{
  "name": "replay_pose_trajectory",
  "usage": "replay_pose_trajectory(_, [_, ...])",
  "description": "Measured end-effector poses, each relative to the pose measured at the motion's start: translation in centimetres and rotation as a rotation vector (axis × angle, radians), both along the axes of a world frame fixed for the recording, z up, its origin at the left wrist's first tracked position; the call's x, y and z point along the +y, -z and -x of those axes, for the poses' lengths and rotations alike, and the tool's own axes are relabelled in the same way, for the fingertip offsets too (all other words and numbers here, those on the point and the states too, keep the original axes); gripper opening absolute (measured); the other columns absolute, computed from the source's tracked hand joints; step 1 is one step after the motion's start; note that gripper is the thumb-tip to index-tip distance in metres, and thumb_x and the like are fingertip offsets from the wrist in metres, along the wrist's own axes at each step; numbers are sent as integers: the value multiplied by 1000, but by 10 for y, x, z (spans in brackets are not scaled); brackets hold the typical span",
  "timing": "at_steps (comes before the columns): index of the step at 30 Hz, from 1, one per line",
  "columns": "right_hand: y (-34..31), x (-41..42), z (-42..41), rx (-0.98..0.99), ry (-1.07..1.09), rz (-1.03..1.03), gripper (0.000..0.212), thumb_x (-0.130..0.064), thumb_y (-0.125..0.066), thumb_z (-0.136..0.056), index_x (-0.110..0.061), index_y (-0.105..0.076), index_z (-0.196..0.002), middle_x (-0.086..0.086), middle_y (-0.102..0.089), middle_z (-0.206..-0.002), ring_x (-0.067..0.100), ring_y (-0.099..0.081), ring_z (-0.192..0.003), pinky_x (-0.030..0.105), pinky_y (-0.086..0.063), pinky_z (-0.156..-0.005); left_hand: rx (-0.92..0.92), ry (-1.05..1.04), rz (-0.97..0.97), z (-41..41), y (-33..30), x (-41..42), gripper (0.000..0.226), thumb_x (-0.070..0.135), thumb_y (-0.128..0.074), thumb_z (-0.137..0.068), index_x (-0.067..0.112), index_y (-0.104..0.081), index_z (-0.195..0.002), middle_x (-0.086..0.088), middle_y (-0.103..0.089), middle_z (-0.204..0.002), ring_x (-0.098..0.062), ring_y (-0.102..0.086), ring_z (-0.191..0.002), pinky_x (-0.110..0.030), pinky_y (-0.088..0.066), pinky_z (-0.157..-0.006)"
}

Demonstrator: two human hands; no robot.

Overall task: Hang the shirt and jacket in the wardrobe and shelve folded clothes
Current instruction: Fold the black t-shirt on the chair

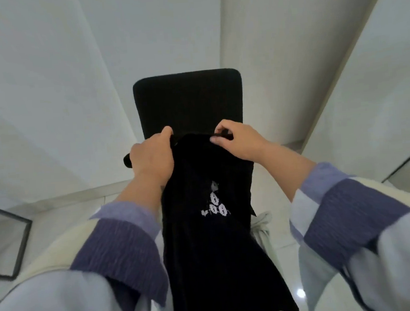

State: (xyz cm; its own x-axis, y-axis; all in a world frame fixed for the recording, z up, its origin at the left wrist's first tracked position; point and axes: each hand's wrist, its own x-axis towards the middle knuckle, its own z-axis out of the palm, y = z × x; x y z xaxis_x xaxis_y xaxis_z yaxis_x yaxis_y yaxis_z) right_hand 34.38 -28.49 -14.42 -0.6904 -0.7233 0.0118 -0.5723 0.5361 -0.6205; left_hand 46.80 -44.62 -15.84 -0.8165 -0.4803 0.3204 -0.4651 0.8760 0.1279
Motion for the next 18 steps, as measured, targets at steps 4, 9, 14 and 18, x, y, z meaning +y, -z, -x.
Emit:
replay_pose_trajectory(4, [-43, 19, -13, 280, -106, -432, 47, -20, -72, -78, -18, -50, -120, 4, -58, -110, 26, -57, -100, 37, -48, -81, 92, 13, 64, -19, -46, -1, 18, 6, -36, -92, 20, -43, -101, -3, -56, -78, -27, -47, -62, -36, -34, -65])
replay_pose_trajectory(9, [-94, 37, -11, 428, 114, -344, 28, -1, -49, -80, -8, -64, -103, 14, -62, -97, 32, -60, -89, 30, -41, -67, 135, -45, 144, -38, -109, -3, 15, 10, -44, -87, 18, -48, -99, -1, -56, -80, -28, -50, -67, -34, -31, -64])
replay_pose_trajectory(14, [-129, 55, -3, 238, 301, -19, 15, -9, -53, -87, -12, -65, -95, 9, -61, -88, 31, -60, -91, 27, -39, -66, 243, -153, 214, -58, -157, -15, 14, 22, -46, -94, 17, -59, -92, -4, -62, -89, -27, -57, -75, -30, -34, -56])
replay_pose_trajectory(18, [-165, 62, -5, -38, 258, 264, 9, -14, -60, -89, -8, -66, -93, 1, -56, -74, 17, -54, -70, 21, -38, -55, 312, -188, 147, -70, -188, -20, 28, 35, -45, -96, 14, -62, -88, -5, -60, -86, -26, -53, -76, -29, -32, -55])
